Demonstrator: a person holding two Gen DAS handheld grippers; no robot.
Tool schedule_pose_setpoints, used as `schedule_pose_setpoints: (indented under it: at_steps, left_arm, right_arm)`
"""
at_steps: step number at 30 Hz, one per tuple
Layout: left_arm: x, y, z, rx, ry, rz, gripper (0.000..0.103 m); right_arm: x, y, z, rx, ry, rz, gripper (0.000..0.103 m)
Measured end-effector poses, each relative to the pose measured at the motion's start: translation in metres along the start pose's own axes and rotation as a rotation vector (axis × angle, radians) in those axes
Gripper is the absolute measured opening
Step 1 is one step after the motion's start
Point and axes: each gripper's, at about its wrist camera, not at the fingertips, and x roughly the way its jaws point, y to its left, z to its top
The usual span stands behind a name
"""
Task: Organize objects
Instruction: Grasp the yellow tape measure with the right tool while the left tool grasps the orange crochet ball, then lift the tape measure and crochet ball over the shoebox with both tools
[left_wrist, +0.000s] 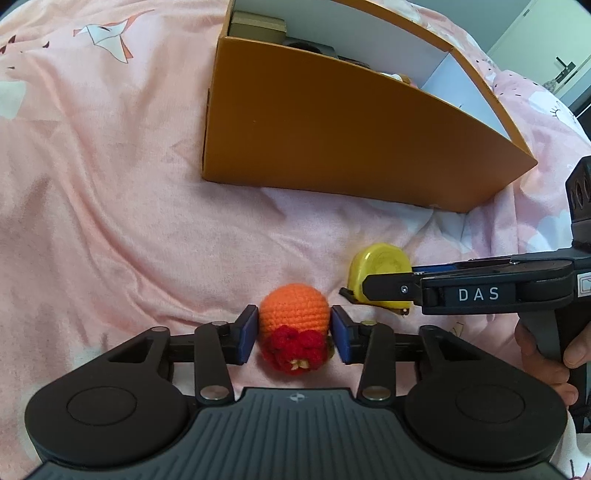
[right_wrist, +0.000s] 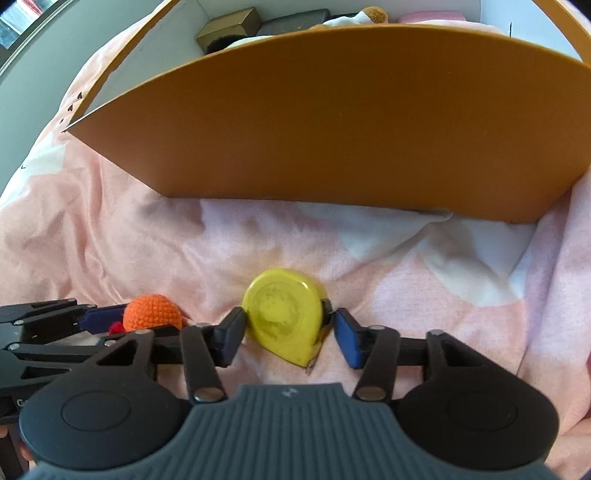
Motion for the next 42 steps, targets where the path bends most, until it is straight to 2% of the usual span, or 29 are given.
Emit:
schedule_pose_setpoints:
  at_steps: [4,6,8,10,13,16,19,23,30,34,42]
  left_arm:
    - [-0.001,-0.001,0.000,-0.002,-0.007,-0.001,0.046]
    - [-0.001,0.001,0.000,-0.009,-0.008,-0.005,0.046]
    - [-0.001,0.002,0.000,-0.013,-0.010,-0.007,0.046]
    - [-0.002,0.003,0.000,-0.019,-0.014,-0.008,0.046]
    - [-0.004,0.005,0.001,-0.040,-0.025,-0.001,0.046]
    - [-0.007,0.009,0.001,-0.059,-0.038,-0.003,0.046]
    - [-0.006,0.011,0.001,-0.067,-0.037,-0.007,0.046]
    - [-0.003,0.009,0.002,-0.072,-0.033,-0.006,0.046]
    - [-0.006,0.006,0.003,-0.059,-0.044,0.001,0.046]
    - [-0.017,0.001,0.006,-0.041,-0.076,0.001,0.045]
    - [-0.059,-0.028,0.032,0.050,-0.176,-0.098,0.046]
  right_arm:
    - [-0.005,-0.001,0.000,0.000,-0.018,0.000,0.038]
    - [-0.008,0.000,0.001,-0.005,-0.024,0.003,0.037]
    - [-0.008,0.001,0.001,-0.012,-0.024,-0.001,0.038]
    - [-0.007,0.004,0.001,-0.026,-0.022,-0.006,0.045]
    - [-0.006,0.010,0.002,-0.055,-0.018,-0.022,0.049]
    - [-0.002,0.016,0.005,-0.082,-0.007,-0.039,0.059]
    - [0.005,0.024,0.006,-0.123,0.007,-0.062,0.063]
    - [0.012,0.028,0.006,-0.153,0.017,-0.086,0.062]
    - [0.001,0.024,0.003,-0.139,-0.011,-0.064,0.061]
    - [-0.020,0.025,0.003,-0.159,-0.062,-0.059,0.061]
    - [-0.083,0.031,0.016,-0.290,-0.179,-0.043,0.061]
